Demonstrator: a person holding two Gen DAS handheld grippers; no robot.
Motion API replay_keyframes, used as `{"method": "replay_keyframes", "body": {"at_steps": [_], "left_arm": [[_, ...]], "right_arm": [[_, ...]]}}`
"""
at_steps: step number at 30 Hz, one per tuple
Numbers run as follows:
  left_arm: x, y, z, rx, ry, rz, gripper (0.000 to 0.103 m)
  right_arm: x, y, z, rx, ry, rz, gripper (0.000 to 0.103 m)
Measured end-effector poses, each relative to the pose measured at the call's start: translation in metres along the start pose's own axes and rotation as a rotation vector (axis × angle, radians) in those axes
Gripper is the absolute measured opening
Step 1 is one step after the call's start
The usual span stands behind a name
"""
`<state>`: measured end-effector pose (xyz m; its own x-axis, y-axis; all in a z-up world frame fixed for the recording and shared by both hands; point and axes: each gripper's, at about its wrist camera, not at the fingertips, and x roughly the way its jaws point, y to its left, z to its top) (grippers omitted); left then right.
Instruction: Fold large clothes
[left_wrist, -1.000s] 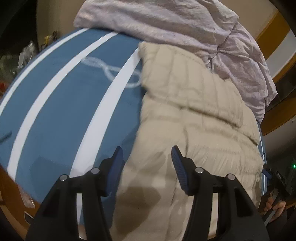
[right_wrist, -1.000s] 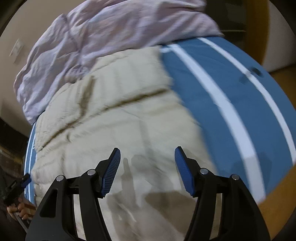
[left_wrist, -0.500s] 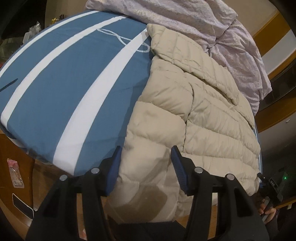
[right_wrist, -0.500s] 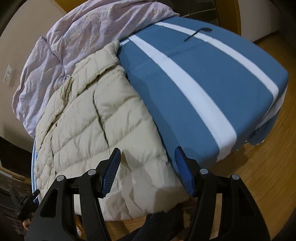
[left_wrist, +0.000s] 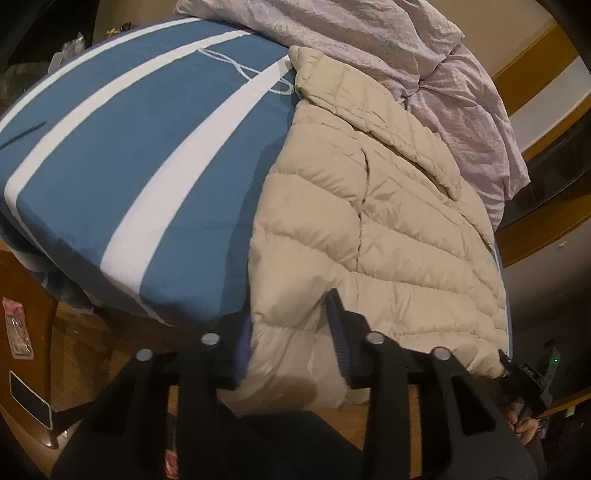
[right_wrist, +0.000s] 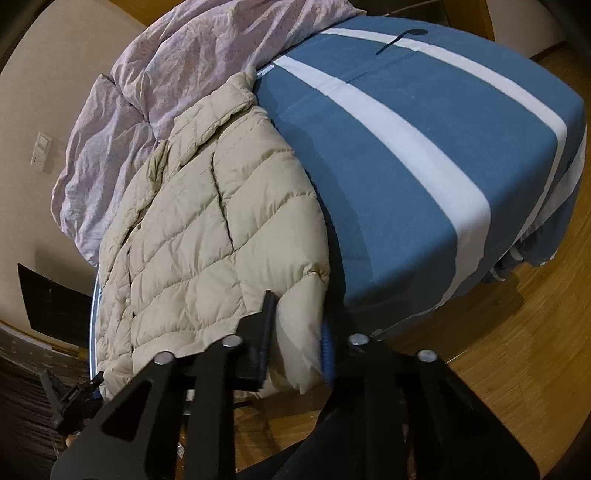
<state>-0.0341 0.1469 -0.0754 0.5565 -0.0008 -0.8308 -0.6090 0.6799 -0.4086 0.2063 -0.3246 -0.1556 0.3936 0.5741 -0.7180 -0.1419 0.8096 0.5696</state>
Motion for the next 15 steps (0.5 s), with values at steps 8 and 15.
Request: {"method": "replay_keyframes", "body": {"at_steps": [8,15], "left_arm": [[-0.019,-0.005,0.001,0.013,-0.035,-0.028,0.006],[-0.046,-0.017,0.032,0.027,-0.124,-0.041,0.005]], "right_arm": [[-0.021,0.018,0.016,-0.019,-0.085,0.041,0.007],[-0.033,0.04,0.047,-0.038,-0.159,0.075,0.007]]}}
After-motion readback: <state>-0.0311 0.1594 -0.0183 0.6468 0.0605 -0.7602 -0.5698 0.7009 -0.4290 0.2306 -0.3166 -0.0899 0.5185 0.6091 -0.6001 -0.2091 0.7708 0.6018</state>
